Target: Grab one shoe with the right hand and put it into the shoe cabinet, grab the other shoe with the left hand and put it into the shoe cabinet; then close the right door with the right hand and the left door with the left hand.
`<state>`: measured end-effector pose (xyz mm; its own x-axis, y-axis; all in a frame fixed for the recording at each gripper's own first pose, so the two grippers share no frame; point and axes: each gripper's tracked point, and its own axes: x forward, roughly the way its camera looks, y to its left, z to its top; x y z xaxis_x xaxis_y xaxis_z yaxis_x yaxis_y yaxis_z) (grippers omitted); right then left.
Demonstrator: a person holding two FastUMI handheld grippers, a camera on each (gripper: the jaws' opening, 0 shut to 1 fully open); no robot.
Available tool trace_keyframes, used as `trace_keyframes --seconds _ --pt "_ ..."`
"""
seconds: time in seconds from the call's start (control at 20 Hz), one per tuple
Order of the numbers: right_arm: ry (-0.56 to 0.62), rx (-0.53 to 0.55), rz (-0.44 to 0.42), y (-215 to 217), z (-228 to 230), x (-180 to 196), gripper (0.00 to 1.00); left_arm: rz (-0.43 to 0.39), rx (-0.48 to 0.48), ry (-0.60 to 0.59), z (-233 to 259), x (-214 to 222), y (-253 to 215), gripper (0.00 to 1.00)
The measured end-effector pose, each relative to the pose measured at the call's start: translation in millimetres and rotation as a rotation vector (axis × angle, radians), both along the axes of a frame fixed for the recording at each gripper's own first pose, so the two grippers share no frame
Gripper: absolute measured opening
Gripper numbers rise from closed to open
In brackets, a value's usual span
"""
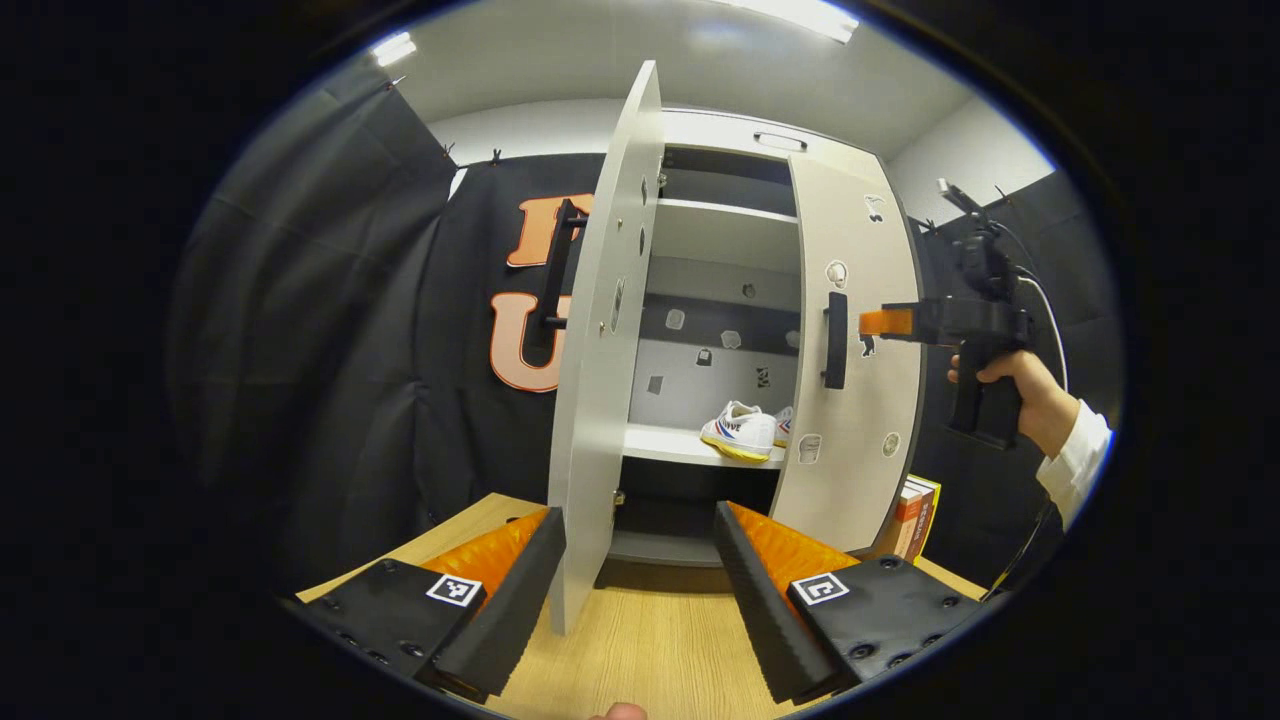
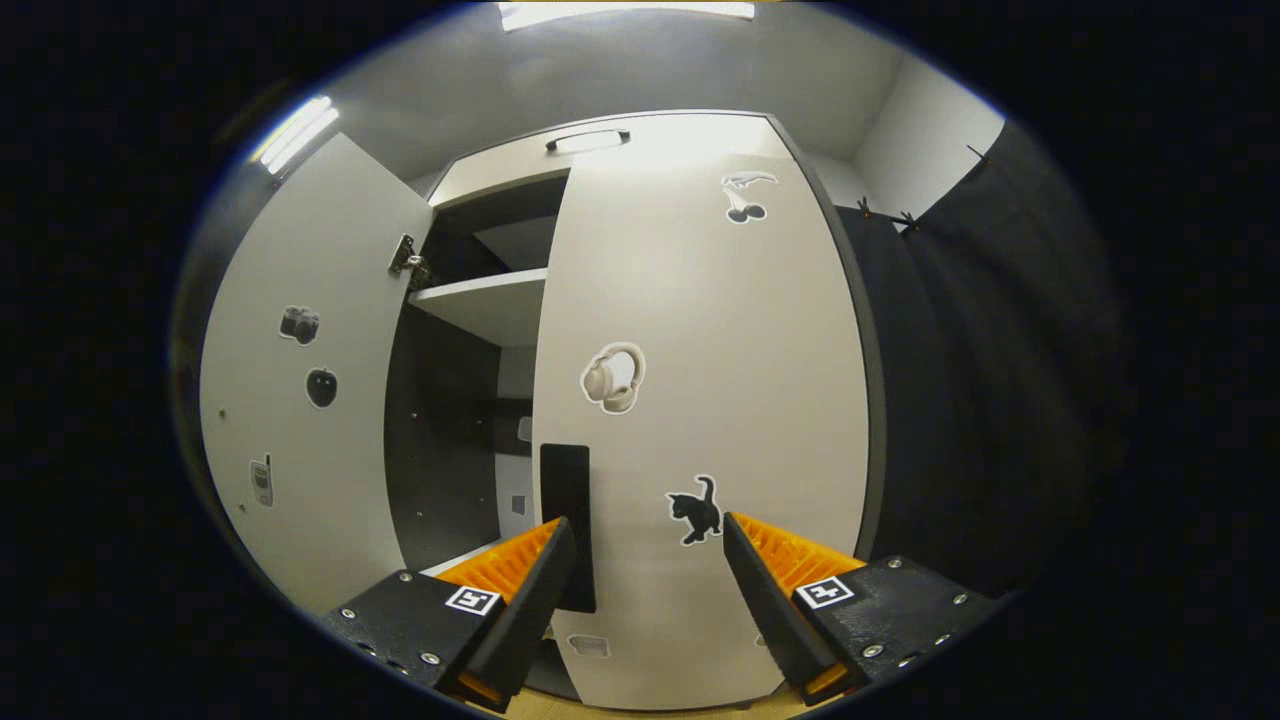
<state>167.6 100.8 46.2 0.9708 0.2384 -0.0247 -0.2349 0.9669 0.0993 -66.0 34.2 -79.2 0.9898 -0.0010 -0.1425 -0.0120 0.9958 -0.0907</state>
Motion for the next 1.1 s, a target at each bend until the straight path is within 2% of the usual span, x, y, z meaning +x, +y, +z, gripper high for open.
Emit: trace_keyframes --seconds 0.35,0.65,0.85,1.05,1.1 --pt "-0.007 -0.017 -0.015 -33.3 -7.1 -80.7 0.92 -0.030 -0.024 -0.002 3.0 11.0 -14.7 0.96" --pt "0.059 0.008 -0.039 -52.4 -51.6 -149.8 0.92 -0.070 -0.024 -0.016 8.5 19.0 -32.8 0.97" --pt "0.099 -0.002 -0.056 -57.1 -86.4 -182.8 0.92 -0.085 -0.045 -0.016 10.7 19.7 -42.3 0.96" --pt "0.115 0.001 -0.040 -51.3 -101.7 -201.6 0.92 0.019 -0.087 -0.044 37.5 23.7 -7.3 0.99" --pt "0.110 -0.007 -0.039 -51.0 -102.8 -204.4 0.92 0.057 -0.085 -0.060 50.7 26.1 11.9 0.96"
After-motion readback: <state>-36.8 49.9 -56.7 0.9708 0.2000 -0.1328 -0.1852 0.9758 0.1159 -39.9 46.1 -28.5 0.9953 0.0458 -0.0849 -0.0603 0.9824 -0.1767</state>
